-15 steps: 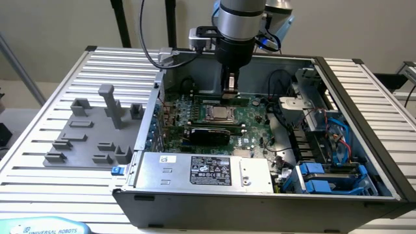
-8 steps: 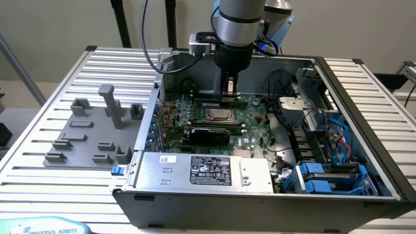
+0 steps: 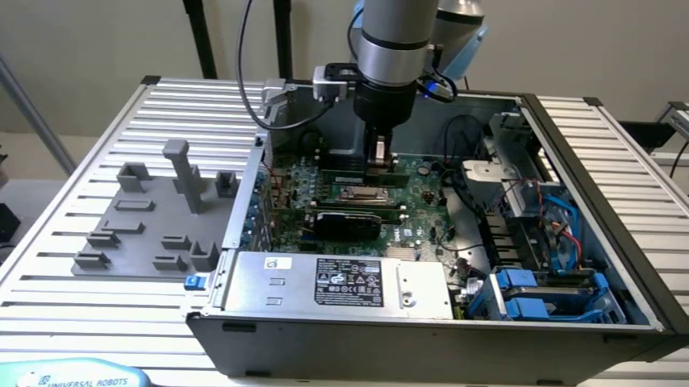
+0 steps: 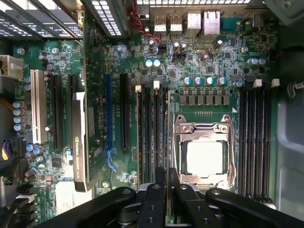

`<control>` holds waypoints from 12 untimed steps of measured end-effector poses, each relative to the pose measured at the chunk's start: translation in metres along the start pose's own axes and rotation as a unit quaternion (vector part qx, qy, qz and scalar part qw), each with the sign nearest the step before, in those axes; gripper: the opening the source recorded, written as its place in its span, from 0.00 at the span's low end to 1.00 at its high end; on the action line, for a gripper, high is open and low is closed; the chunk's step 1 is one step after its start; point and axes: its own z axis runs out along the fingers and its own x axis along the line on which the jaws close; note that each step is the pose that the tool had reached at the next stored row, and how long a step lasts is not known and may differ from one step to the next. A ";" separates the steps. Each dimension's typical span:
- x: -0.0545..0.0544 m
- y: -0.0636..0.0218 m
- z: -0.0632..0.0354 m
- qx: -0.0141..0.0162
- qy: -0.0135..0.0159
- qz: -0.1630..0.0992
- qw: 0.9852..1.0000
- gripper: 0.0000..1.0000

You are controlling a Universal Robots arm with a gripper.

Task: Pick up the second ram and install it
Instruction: 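Insert the second ram into the second slot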

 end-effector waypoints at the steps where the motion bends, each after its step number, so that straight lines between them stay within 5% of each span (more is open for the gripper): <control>1: 0.000 0.0000 0.0019 0.000 0.001 0.000 1.000 0.14; 12: 0.000 0.0031 0.0178 0.000 0.005 0.000 1.000 0.14</control>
